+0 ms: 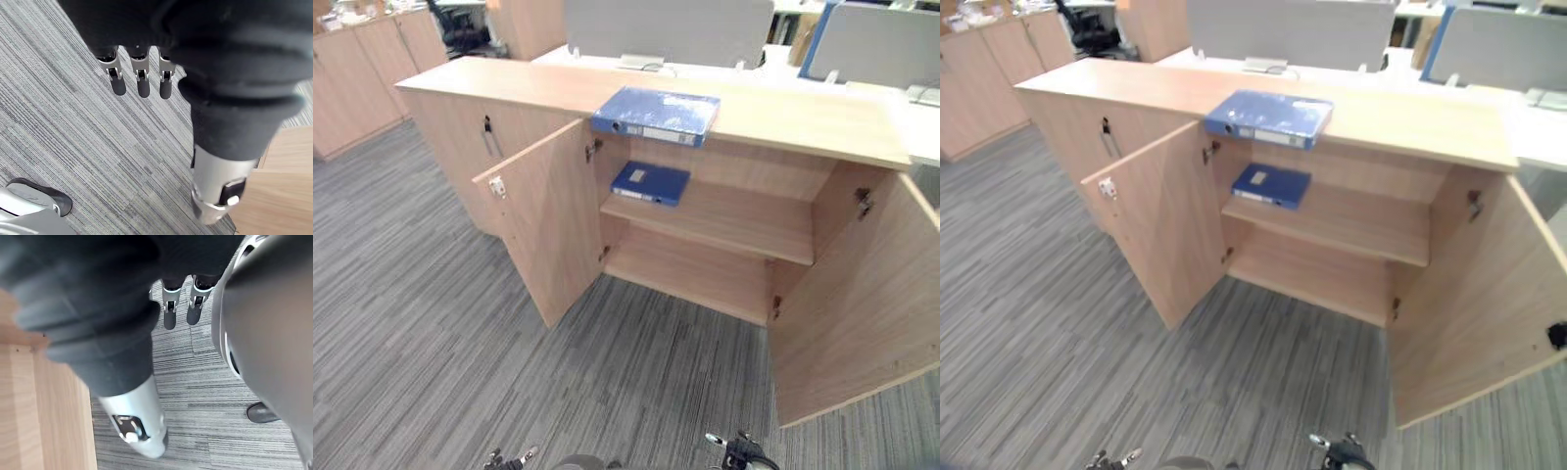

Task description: Walk over to the cabinet, pick up the folder, carry it to the office cabinet, place the folder inside the office cabinet, then close the office cabinet door

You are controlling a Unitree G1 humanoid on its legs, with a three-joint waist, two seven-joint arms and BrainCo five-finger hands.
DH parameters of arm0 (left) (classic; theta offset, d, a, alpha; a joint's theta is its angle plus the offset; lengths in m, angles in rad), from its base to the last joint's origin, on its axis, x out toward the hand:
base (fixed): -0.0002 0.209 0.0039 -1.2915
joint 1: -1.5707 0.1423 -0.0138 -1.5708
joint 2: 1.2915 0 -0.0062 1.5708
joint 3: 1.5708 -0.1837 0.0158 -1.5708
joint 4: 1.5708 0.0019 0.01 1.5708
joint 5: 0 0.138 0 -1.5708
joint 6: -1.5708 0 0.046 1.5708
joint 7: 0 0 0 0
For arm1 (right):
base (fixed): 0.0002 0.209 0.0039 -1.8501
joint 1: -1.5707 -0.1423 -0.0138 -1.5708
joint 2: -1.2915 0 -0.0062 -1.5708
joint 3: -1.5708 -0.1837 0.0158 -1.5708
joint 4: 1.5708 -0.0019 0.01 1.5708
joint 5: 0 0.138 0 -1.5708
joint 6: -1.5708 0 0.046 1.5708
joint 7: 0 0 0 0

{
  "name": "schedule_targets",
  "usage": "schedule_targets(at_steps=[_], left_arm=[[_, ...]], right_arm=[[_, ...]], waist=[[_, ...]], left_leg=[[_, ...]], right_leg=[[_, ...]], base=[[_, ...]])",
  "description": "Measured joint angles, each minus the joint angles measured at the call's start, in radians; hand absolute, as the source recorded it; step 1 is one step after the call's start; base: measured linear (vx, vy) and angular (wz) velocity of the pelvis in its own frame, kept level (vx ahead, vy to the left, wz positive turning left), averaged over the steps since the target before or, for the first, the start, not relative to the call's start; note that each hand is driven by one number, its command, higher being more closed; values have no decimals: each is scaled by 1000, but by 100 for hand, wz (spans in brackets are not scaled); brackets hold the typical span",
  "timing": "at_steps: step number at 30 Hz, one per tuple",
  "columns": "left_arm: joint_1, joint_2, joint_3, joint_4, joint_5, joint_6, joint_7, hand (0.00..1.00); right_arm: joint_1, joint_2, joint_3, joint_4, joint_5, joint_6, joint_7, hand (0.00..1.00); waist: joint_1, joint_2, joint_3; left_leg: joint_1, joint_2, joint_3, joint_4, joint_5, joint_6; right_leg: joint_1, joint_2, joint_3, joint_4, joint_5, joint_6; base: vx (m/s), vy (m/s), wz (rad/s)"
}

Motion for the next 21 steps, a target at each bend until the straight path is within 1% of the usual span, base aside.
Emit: schedule_targets(at_steps=[1, 2, 3, 4, 5, 6, 7, 8, 9, 10, 11, 12, 13, 14, 15, 16, 17, 18, 19, 20, 21], left_arm=[[6, 0, -1, 0, 0, 1, 0, 0], [11, -1, -1, 0, -1, 1, 0, 0], [8, 0, -1, 2, -8, 4, 0, 0], [5, -2, 1, 3, -12, 7, 0, 0], [-1, -3, 10, 6, -14, 12, -4, 0], [-2, -2, 18, 15, -13, 13, -9, 0], [-2, -1, 21, 18, -13, 14, -13, 0], [0, 0, 26, 18, -11, 15, -15, 0], [1, 4, 34, 9, -7, 15, -21, 0], [0, -7, 36, 11, -2, 18, -24, 0], [6, -21, 40, -10, 7, 18, -31, 0], [11, -24, 45, -23, 19, 18, -34, 0], [11, -25, 47, -28, 22, 20, -34, 0], [12, -25, 53, -31, 22, 20, -36, 0], [11, -30, 68, -33, 21, 22, -39, 0], [11, -34, 76, -35, 20, 23, -41, 0], [12, -36, 87, -38, 16, 24, -42, 0], [12, -35, 89, -38, 13, 24, -42, 0], [12, -30, 84, -38, 11, 26, -43, 0], [13, -20, 68, -37, 7, 28, -43, 0], [12, -17, 56, -37, 7, 28, -43, 0]], right_arm=[[-1, -3, 0, 4, 0, 0, 0, 0], [-3, -7, 0, 7, 0, 1, 0, 0], [-3, -10, 0, 17, -1, 1, 1, 0], [-3, -11, -1, 23, -1, 1, 1, 0], [1, -11, -6, 23, 0, 2, 0, 0], [6, -10, -7, 19, 1, 2, 0, 0], [6, -8, -7, 12, 1, 1, 1, 0], [15, -3, -2, -5, 0, 1, 1, 0], [26, 5, 1, -15, 0, 1, 2, 0], [27, 1, -7, -20, 0, 0, 7, 0], [27, 2, -3, -39, -1, 1, 8, 0], [27, 7, 1, -41, -1, 1, 9, 0], [27, 10, 0, -44, -1, 1, 9, 0], [26, 13, 2, -46, 0, 0, 8, 0], [27, 16, 7, -48, 1, 0, 8, 0], [27, 17, 9, -50, 1, -1, 7, 0], [28, 19, 10, -50, 3, -1, 6, 0], [28, 20, 10, -50, 4, -1, 5, 0], [28, 22, 17, -48, 5, -1, 2, 0], [22, 19, 40, -36, 6, -2, -3, 0], [13, 15, 43, -24, 6, -2, -4, 0]], waist=[[-4, 2, -1], [-11, 4, -1], [-20, 4, 1], [-21, 5, 5], [-22, 5, 12], [-29, 0, 17], [-30, -2, 20], [-32, -10, 20], [-33, -38, 19], [-34, -23, 16], [-41, -11, 7], [-45, -11, 7], [-45, -10, 6], [-46, -5, 1], [-43, 1, -5], [-42, 1, -4], [-39, 5, -2], [-36, 6, -2], [-31, 8, -1], [-19, 2, 2], [-16, -2, 4]], left_leg=[[-1, 7, 6, -2, -10, 2], [-5, 22, 9, -2, -13, 3], [-19, 45, 9, -2, -14, 3], [-20, 58, 9, -2, -15, 1], [-12, 81, 9, -1, -22, -10], [6, 94, 9, -1, -33, -26], [14, 95, 10, -1, -39, -32], [31, 83, 6, 10, -56, -45], [37, 54, 2, 27, -73, -53], [35, 57, -15, 48, -89, -66], [35, 64, -36, 57, -97, -83], [23, 84, -64, 70, -109, -104], [13, 101, -72, 88, -119, -117], [-26, 137, -85, 168, -149, -144], [-91, 171, -86, 324, -185, -183], [-130, 189, -80, 434, -196, -201], [-199, 227, -67, 646, -187, -230], [-225, 244, -57, 741, -181, -239], [-266, 272, -19, 892, -182, -233], [-290, 282, 28, 951, -193, -207], [-303, 283, 47, 952, -202, -190]], right_leg=[[-4, 14, -1, -13, -12, 18], [-15, 47, -4, -33, -33, 44], [-44, 95, -27, -45, -77, 60], [-57, 124, -40, -46, -96, 61], [-84, 171, -62, -43, -115, 61], [-104, 200, -78, -48, -119, 56], [-110, 208, -80, -59, -117, 52], [-104, 198, -80, -112, -96, 21], [-102, 168, -81, -168, -80, -20], [-98, 165, -96, -149, -105, -14], [-89, 176, -123, -154, -137, -8], [-81, 197, -144, -161, -157, -14], [-72, 215, -158, -176, -162, -18], [-48, 263, -182, -220, -163, -19], [-16, 311, -192, -265, -162, -21], [1, 334, -200, -286, -156, -30], [44, 380, -206, -323, -149, -44], [66, 398, -206, -339, -150, -47], [110, 422, -198, -371, -149, -50], [148, 425, -177, -399, -146, -59], [161, 424, -164, -414, -143, -62]], base=[[-4, 59, -47], [9, -4, -34], [6, -47, -28], [-3, -93, -24], [1, -137, -14], [8, -149, -8], [7, -173, 10], [32, -193, 21], [77, -255, 32], [145, -253, 41], [175, -247, 48], [152, -202, 42], [162, -228, 42], [205, -226, 28], [234, -207, 22], [259, -159, 2], [210, -97, -5], [273, -90, -17], [304, -45, -34], [367, -15, -40], [363, 48, -55]])
